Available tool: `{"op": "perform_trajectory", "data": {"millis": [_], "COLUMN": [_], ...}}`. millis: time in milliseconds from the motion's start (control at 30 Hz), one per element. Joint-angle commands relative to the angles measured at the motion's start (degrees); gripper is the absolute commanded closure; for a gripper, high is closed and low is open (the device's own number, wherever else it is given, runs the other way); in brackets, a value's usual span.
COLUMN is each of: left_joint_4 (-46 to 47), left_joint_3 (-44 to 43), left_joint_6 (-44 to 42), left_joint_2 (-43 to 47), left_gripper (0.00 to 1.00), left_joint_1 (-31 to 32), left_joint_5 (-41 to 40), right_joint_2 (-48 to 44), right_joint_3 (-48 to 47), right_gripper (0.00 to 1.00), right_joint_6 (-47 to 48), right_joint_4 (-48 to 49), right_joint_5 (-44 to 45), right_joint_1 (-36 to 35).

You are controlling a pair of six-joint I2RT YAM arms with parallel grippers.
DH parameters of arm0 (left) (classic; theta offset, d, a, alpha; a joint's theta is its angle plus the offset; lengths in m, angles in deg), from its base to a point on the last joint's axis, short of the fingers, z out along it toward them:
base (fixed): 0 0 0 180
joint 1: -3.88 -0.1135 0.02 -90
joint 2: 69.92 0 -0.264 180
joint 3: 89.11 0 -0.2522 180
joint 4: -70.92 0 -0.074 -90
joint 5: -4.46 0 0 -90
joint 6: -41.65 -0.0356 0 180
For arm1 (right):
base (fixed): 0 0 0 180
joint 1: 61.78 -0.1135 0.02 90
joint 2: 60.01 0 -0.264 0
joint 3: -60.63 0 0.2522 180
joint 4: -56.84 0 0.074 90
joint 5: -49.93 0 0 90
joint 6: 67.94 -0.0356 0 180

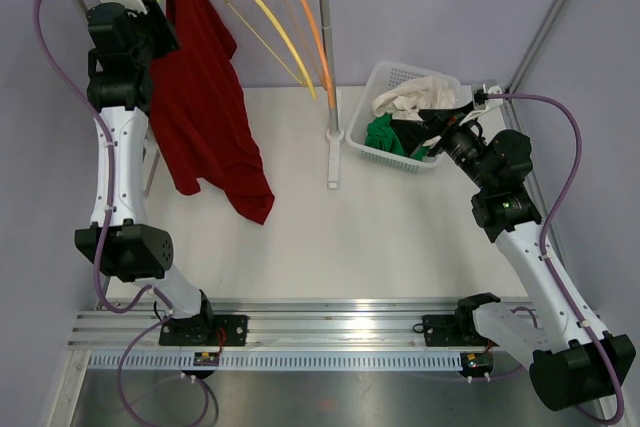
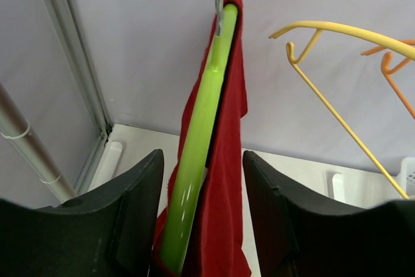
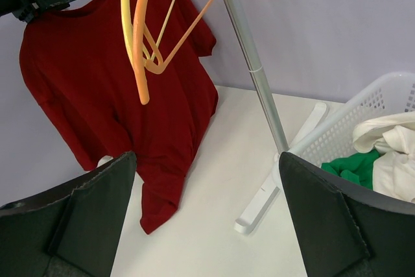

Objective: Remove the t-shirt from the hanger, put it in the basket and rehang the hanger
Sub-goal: Grab a hanger with a tshirt on it with the left arm

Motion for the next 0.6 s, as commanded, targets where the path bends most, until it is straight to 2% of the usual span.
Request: {"op": "perform_trajectory", "data": {"millis": [0,167,567], "left_joint_4": [3.8,3.2,1.8], "left_joint_3": [0.2,-0.6,-4.2], "left_joint_6": [1.2,0.5,-3.8], "left_joint_2": [3.1,2.7,1.0], "left_gripper": [0.44,0.43,0.4], "left_joint_1": [0.0,1.5,3.1], "left_joint_5": [3.4,3.2,-7.0], "right_joint_2": [-0.7,-0.1,0.3], "right_joint_3": [-1.1,-1.4,-1.5], "right_gripper": [0.0,0.0,0.0], "right_joint_6": [0.1,0.1,-0.3], "right_joint_4": [2.6,2.3,3.0], "right_joint_5": [-1.4,-1.6,-2.6], "right_joint_1": [-0.2,-0.2,-0.2]}}
